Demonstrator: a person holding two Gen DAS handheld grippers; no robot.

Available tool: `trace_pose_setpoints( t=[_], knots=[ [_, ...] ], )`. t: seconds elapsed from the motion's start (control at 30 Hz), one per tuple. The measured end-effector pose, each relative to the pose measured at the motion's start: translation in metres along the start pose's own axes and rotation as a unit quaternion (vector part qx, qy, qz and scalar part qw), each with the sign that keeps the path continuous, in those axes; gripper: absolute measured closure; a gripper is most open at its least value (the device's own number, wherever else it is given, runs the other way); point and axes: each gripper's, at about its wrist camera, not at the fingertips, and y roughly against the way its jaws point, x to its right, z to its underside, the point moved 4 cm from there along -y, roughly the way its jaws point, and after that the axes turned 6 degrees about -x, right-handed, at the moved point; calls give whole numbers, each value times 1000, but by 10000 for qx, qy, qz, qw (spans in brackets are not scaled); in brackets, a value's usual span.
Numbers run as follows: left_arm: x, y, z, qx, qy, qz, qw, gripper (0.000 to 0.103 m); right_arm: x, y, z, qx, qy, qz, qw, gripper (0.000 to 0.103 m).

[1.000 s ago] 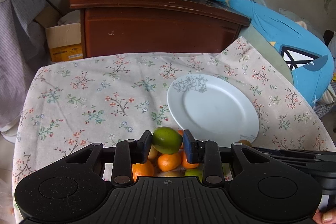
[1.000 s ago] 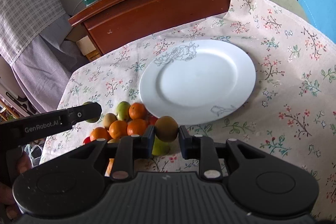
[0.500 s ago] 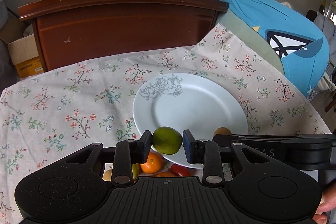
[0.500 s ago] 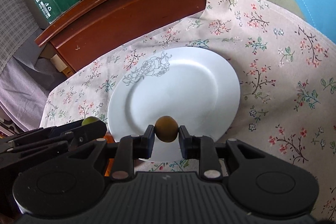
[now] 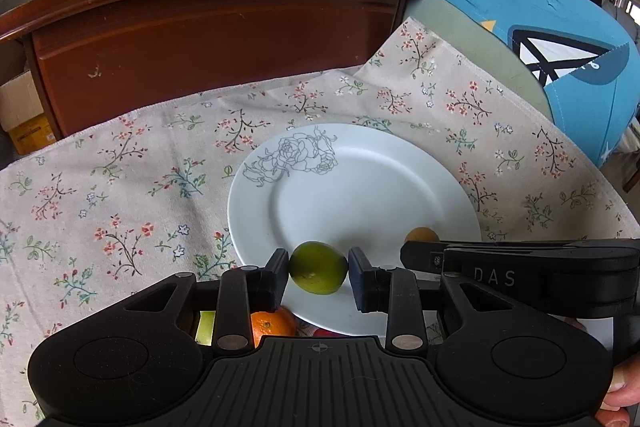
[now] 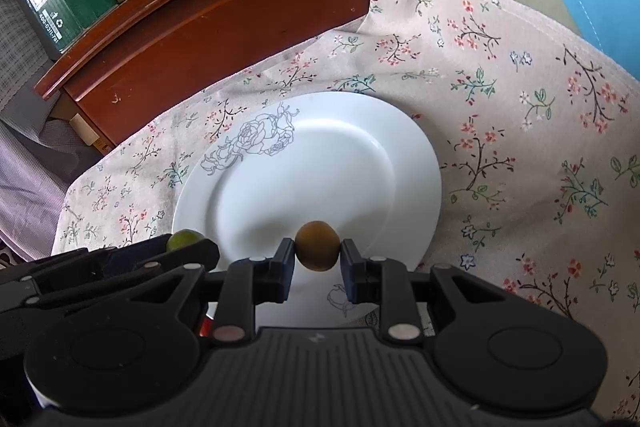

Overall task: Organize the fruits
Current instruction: 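Carry the green apple with the left gripper onto the plate while the right gripper carries the kiwi there, then open both grippers and withdraw them from the plate toward the fruit cluster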

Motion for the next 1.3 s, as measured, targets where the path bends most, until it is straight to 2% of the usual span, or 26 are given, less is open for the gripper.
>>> trace_pose_setpoints(
  t=[0.13,0.37,0.6,0.77,1.0,1.07,1.17,1.3],
  knots=[
    [4,3,-2,71,-85,-75,9999,70,2,2,-1,54,-119,-41,9999,74],
    [-1,12,-5,180,-47,-422,9989,40,2,9,-4,216,-143,-29,9997,74],
    [-6,18,-4,67,24,-712,9974,27,1,12,-3,224,-174,-32,9996,71],
    [-9,28,1,45,21,-774,9970,19,-2,17,-1,273,-139,-67,9995,64],
    [-12,48,12,131,-20,-874,9961,17,-6,35,6,459,123,-70,9988,59],
    [-16,55,17,136,82,-880,9960,17,-5,39,8,472,80,-66,9988,55],
    [-22,65,25,134,227,-829,9962,17,-2,43,15,435,-31,-84,9990,55],
    [-32,80,38,175,378,-946,9946,13,-2,50,31,352,-137,-164,9992,55]
  ],
)
